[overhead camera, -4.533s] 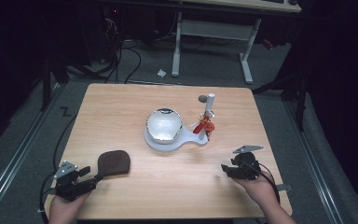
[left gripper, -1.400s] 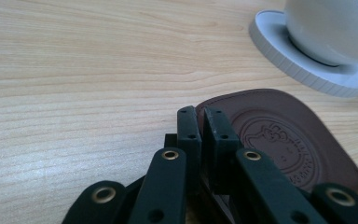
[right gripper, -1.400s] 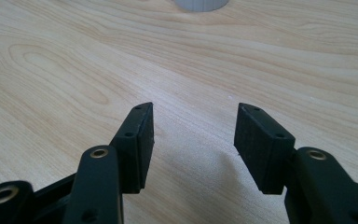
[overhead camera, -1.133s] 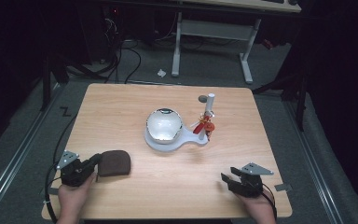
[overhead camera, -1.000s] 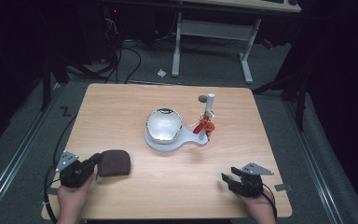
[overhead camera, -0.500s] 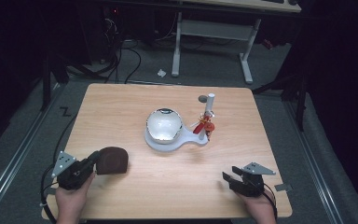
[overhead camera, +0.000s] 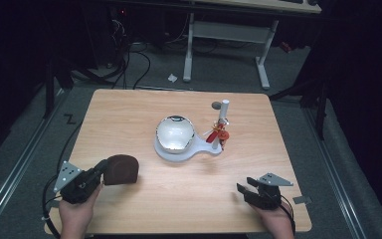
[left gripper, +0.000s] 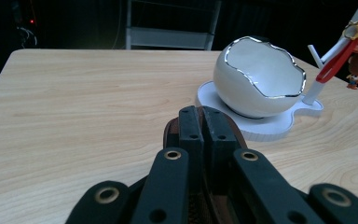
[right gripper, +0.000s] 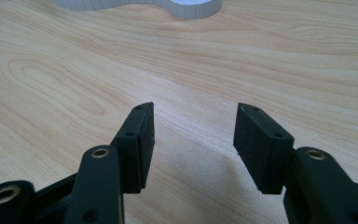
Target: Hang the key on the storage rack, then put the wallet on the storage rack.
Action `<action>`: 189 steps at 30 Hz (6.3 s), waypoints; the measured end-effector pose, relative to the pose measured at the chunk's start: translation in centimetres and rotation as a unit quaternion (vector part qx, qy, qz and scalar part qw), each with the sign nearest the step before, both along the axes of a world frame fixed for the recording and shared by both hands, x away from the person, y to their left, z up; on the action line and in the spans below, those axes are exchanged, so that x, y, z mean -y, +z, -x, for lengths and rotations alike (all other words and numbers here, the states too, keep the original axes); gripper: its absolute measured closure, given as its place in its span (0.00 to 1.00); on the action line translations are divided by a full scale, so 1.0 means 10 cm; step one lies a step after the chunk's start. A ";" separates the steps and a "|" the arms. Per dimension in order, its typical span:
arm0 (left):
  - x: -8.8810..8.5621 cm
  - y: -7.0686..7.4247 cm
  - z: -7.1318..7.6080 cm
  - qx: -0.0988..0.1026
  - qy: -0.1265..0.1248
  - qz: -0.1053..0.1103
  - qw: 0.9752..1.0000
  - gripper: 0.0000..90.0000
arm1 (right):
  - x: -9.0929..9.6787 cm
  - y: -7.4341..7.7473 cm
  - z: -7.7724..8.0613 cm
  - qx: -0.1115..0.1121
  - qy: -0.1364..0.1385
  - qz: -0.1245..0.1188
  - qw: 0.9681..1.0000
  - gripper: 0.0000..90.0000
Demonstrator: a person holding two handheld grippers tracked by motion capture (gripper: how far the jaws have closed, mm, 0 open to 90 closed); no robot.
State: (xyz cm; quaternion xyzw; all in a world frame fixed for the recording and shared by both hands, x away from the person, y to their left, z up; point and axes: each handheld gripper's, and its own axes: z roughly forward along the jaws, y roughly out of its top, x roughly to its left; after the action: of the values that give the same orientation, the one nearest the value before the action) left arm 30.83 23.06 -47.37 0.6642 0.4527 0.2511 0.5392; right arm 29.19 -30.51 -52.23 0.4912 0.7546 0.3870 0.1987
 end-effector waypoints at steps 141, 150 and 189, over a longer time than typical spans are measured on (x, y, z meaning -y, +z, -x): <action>1.68 0.39 -1.34 -0.036 -0.003 -0.063 0.997 0.72 | 0.03 0.06 0.01 0.023 0.038 -0.012 0.999 0.55; 1.56 0.43 -1.20 -0.034 -0.024 -0.042 0.998 0.61 | 0.03 0.05 0.01 0.021 0.037 -0.010 0.999 0.55; 0.33 -0.40 -0.32 -0.118 -0.043 -0.097 0.987 0.45 | 0.01 0.01 0.00 0.016 0.038 -0.005 0.999 0.56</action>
State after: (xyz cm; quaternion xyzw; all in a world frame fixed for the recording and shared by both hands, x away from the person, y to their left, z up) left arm 34.04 19.79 -51.41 0.7575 0.4571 0.1905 0.4254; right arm 29.22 -30.62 -52.13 0.4566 0.7679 0.4057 0.1933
